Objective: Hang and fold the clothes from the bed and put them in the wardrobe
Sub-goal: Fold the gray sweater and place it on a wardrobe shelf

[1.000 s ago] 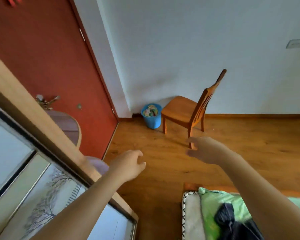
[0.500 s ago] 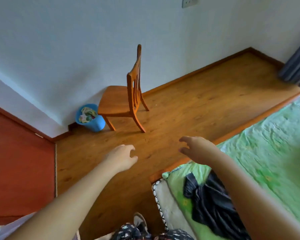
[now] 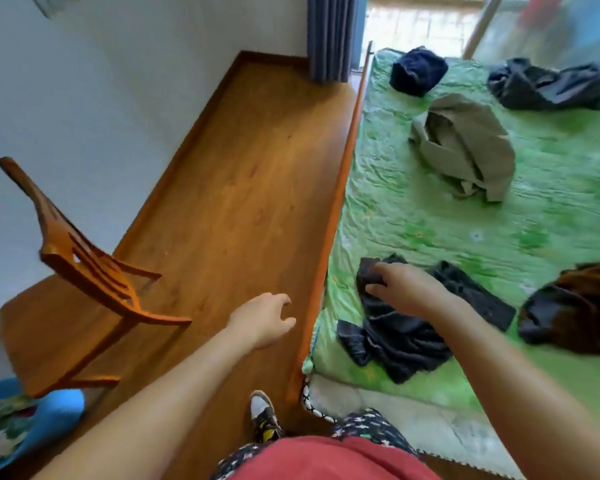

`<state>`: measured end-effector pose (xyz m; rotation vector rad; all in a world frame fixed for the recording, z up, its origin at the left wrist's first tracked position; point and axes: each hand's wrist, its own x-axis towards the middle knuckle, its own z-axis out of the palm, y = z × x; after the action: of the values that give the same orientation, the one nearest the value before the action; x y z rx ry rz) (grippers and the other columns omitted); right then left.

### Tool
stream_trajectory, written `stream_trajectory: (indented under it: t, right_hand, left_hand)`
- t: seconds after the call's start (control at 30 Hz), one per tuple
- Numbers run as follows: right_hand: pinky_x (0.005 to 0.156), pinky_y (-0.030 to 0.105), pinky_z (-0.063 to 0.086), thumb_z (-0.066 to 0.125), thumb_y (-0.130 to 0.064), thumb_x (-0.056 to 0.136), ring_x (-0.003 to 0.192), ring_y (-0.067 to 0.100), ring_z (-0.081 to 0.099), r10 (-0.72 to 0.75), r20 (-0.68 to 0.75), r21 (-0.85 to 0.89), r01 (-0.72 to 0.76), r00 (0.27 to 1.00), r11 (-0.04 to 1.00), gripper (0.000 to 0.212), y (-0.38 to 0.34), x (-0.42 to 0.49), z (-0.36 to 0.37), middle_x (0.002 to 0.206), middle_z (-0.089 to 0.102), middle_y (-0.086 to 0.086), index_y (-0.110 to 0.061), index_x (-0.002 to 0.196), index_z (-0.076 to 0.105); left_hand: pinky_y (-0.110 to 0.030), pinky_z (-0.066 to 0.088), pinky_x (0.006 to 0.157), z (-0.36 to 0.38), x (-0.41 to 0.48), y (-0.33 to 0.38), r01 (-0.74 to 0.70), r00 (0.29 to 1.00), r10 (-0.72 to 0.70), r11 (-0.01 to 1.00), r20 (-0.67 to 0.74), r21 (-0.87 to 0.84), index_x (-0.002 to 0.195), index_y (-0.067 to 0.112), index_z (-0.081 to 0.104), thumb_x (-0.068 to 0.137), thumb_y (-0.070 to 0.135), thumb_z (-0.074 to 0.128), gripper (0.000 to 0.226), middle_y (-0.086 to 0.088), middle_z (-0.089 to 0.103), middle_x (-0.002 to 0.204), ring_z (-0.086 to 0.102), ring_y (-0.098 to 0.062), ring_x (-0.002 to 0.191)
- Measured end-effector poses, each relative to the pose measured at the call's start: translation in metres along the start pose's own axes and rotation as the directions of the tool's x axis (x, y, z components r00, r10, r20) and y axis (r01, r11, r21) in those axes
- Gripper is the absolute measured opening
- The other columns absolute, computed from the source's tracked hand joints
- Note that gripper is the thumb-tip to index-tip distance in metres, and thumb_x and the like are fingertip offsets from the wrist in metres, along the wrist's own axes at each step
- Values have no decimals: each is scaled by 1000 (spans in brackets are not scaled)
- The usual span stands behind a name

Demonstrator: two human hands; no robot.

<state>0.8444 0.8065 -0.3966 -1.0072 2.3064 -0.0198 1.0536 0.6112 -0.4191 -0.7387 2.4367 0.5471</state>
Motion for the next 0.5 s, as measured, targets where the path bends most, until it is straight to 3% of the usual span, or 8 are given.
stream_trajectory:
  t: [0.17, 0.3, 0.37, 0.5]
  right_hand:
    - [87, 43, 55, 52, -50, 100, 114, 24, 61, 243, 19, 126, -243, 970, 962, 46, 15, -33, 30, 130, 63, 3, -26, 140, 50]
    - [85, 38, 51, 52, -50, 99, 118, 26, 60, 378, 45, 170, -379, 925, 909, 48, 49, -63, 54, 132, 62, 3, -28, 141, 50]
    - [82, 36, 48, 52, -49, 99, 120, 26, 59, 408, 66, 184, -413, 911, 892, 49, 71, -72, 66, 134, 61, 4, -28, 142, 49]
    - [89, 40, 51, 53, -47, 99, 120, 28, 58, 410, 101, 220, -422, 906, 879, 49, 125, -70, 83, 134, 61, 6, -24, 142, 50]
  left_hand:
    - [-41, 56, 91, -6, 37, 10, -227, 970, 218, 971, 111, 80, 140, 29, 52, 96, 49, 52, 49, 0, 58, 138, 60, -21, 117]
    - [-40, 53, 92, 10, 62, 51, -341, 926, 315, 934, 210, 104, 143, 27, 50, 95, 45, 52, 51, -3, 55, 141, 57, -23, 123]
    - [-40, 53, 93, 23, 70, 74, -364, 911, 333, 926, 244, 96, 142, 25, 51, 95, 44, 52, 52, -3, 55, 141, 57, -23, 123]
    - [-43, 54, 93, 48, 90, 122, -368, 899, 328, 925, 290, 94, 136, 24, 56, 94, 44, 54, 47, -3, 60, 133, 59, -23, 117]
